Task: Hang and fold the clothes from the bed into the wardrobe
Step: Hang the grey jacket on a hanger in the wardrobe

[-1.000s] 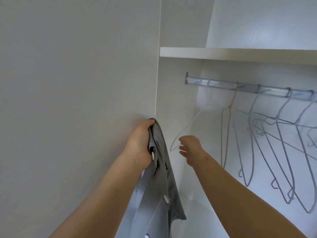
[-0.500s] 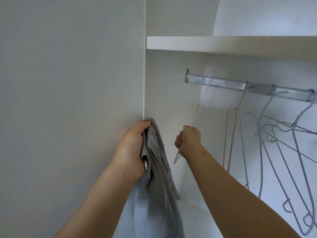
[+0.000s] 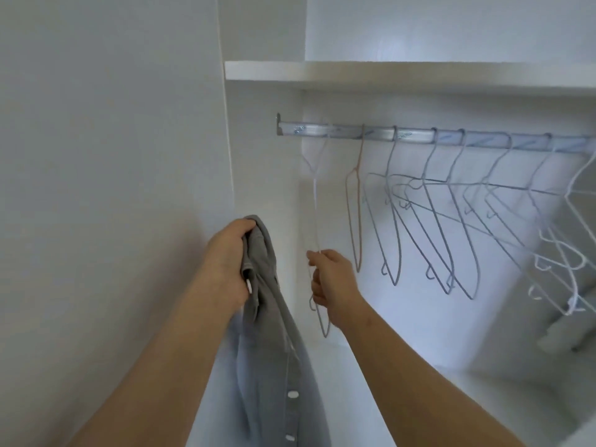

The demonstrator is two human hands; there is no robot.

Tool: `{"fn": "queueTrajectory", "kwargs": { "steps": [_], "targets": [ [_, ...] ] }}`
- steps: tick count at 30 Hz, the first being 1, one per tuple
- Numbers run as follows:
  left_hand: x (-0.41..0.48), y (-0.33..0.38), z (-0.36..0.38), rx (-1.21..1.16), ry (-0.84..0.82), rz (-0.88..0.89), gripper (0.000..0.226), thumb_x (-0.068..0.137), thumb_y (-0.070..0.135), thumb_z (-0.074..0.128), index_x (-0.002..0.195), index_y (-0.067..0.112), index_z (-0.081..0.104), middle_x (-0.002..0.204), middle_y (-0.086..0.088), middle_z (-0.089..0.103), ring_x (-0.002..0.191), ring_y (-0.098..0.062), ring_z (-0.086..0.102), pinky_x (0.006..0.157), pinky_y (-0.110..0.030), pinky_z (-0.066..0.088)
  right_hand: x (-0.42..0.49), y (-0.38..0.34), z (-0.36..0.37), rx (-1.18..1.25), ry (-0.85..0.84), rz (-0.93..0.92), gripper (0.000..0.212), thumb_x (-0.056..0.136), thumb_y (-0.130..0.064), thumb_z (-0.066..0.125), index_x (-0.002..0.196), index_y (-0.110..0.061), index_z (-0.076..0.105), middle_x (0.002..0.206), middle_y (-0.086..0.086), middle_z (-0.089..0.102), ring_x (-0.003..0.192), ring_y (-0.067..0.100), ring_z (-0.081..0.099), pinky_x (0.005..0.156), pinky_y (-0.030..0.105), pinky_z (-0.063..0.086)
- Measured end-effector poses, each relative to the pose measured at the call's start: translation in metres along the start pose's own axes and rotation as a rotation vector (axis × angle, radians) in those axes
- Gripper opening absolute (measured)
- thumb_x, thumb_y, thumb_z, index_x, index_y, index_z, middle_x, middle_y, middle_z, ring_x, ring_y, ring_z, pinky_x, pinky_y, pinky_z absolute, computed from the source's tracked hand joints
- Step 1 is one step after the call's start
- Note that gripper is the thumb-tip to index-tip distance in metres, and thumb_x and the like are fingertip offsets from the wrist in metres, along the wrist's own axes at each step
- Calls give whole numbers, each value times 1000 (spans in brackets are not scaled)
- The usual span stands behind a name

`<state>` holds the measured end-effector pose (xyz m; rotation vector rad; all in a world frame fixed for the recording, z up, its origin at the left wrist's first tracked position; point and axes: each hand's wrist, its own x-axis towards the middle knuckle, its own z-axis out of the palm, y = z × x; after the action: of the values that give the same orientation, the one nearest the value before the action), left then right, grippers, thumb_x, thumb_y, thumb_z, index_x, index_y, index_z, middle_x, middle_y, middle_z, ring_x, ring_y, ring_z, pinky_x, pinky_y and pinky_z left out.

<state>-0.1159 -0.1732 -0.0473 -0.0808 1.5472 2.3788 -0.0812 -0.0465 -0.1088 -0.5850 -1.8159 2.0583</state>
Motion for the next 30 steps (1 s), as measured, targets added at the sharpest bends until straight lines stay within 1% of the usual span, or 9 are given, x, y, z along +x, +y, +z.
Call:
{"fn": "queueTrajectory", "kwargs": {
  "steps": [6,10,13,15,17,20,24,27,30],
  "targets": [
    [-33,-21,11,43,-150,-109,27,85,17,50,59,12,44,58,-5,44,53,-18,43,55,-27,38,-73,22,-49,-119,80,-45,33,90,-16,57,63,-14,38,48,-2,32,37,7,25,40,18,23],
    [-49,-23,28,86,-212,-166,37,85,42,59,61,14,49,49,-2,48,49,-16,47,54,-26,42,-108,21,-87,-233,110,-118,40,88,-16,60,54,-16,39,44,-6,33,36,5,27,38,15,28],
    [-57,-18,42,108,-259,-136,42,82,58,56,75,17,60,68,-4,57,64,-19,53,61,-30,46,-133,18,-117,-401,134,-197,52,85,-17,63,41,-25,38,40,-13,30,36,2,27,41,10,28],
    [-59,-16,51,135,-293,-86,41,85,59,50,87,20,64,88,-7,58,77,-21,56,69,-34,48,-148,17,-133,-538,144,-228,51,83,-19,64,39,-25,40,38,-11,30,37,3,28,42,7,26],
    [-71,-19,65,167,-338,-62,31,89,51,52,86,23,66,87,-5,55,77,-20,54,72,-34,48,-163,16,-154,-626,183,-235,47,81,-21,65,42,-22,39,40,-10,33,41,4,29,42,9,25],
    [-98,-36,88,247,-383,-86,22,87,33,60,69,21,63,69,-4,50,61,-18,48,58,-27,44,-180,12,-181,-648,238,-217,36,80,-24,66,51,-22,44,41,-11,41,45,9,38,49,19,34],
    [-139,-67,114,487,-488,-11,20,88,26,58,69,19,61,71,-6,51,59,-18,48,48,-23,45,-194,1,-197,-576,191,-250,15,80,-29,68,73,-30,55,49,-10,51,44,2,43,45,13,38],
    [-157,-80,125,680,-518,113,13,89,29,58,80,20,62,77,-4,56,66,-17,52,55,-23,45,-194,-7,-198,-520,145,-317,16,81,-27,69,79,-32,54,44,-15,49,40,-2,42,45,5,35],
    [-166,-83,132,791,-558,205,17,91,33,55,95,19,64,88,-4,59,78,-18,56,65,-23,48,-197,-11,-199,-518,113,-378,23,82,-21,68,83,-35,51,42,-17,49,42,-4,45,49,2,37]
  ]
}}
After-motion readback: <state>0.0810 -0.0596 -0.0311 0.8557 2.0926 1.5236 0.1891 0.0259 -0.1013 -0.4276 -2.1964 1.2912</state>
